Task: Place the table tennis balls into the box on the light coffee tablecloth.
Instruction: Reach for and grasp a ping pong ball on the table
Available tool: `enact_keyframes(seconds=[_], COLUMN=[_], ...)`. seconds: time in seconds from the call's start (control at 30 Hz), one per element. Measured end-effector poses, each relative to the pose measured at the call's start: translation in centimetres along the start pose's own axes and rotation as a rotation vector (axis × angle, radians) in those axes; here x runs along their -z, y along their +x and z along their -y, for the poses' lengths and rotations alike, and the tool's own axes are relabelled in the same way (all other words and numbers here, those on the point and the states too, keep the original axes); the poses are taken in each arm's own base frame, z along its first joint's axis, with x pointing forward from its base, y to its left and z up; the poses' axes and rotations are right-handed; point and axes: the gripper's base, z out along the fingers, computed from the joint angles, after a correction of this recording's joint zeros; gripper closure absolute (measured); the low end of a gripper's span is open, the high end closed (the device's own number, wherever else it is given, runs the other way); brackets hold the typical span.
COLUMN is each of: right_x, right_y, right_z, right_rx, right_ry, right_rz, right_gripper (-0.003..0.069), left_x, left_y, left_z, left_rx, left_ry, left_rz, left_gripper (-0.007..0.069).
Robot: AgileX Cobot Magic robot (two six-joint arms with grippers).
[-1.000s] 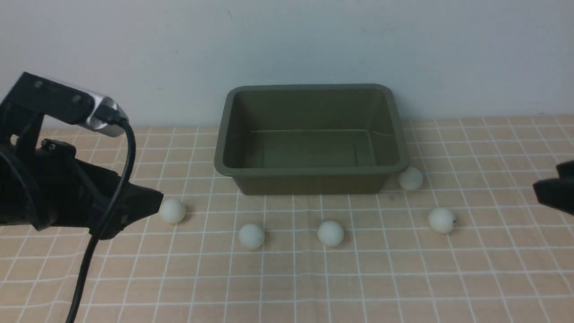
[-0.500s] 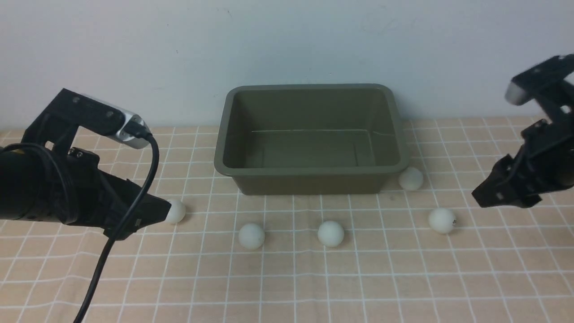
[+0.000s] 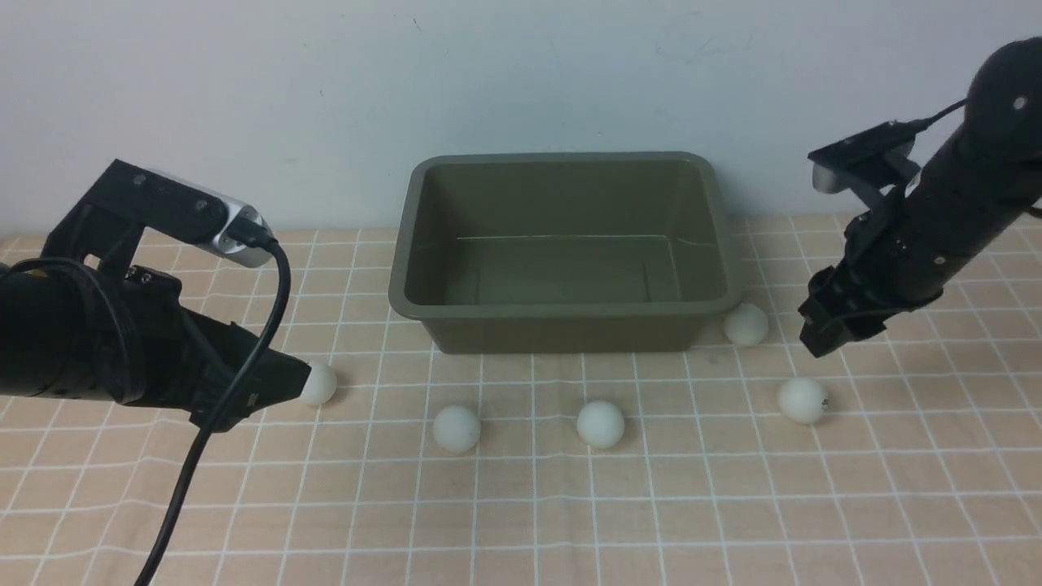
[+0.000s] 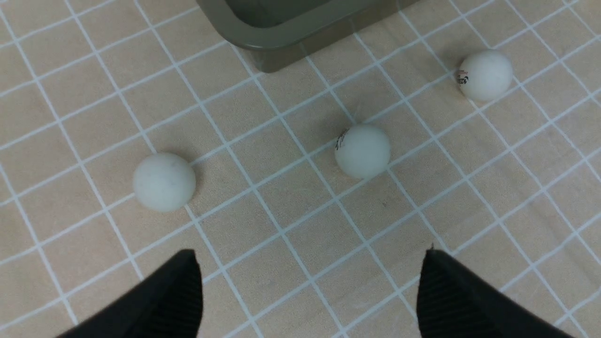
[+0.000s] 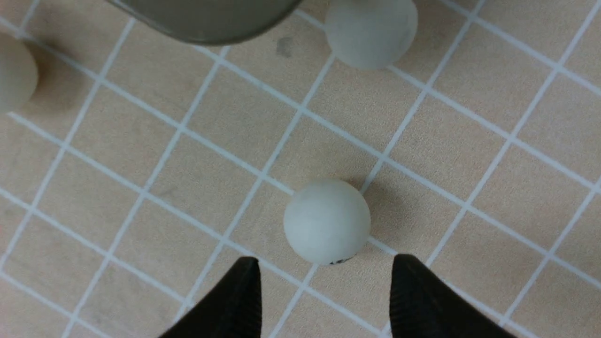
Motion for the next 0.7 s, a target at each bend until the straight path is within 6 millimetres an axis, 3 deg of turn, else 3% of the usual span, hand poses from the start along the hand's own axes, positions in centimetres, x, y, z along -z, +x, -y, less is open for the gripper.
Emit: enact_keyframes(seconds=[0.13,0.47,0.7], right_x=[-2.0,-4.5,-4.9], right_y=[-0.2,-0.2,-0.2], right_z=[0.5,0.8,0.9], right_rx=[-0.014,-0.023,-0.012], right_ry=[-0.002,-0.015,-0.012], right_rz=[-0.044,-0.092,-0.097], right_gripper=[0.0314,0.0306,0.022], left_x=[0.0,0.0,0.0], left_y=[0.0,0.0,0.0], left_z=[0.0,0.0,0.0], left_rx=[0.0,0.0,0.0], left_ry=[0.0,0.0,0.0], left_rz=[0.0,0.0,0.0], left_gripper=[0.0072,0.0072,0.0072])
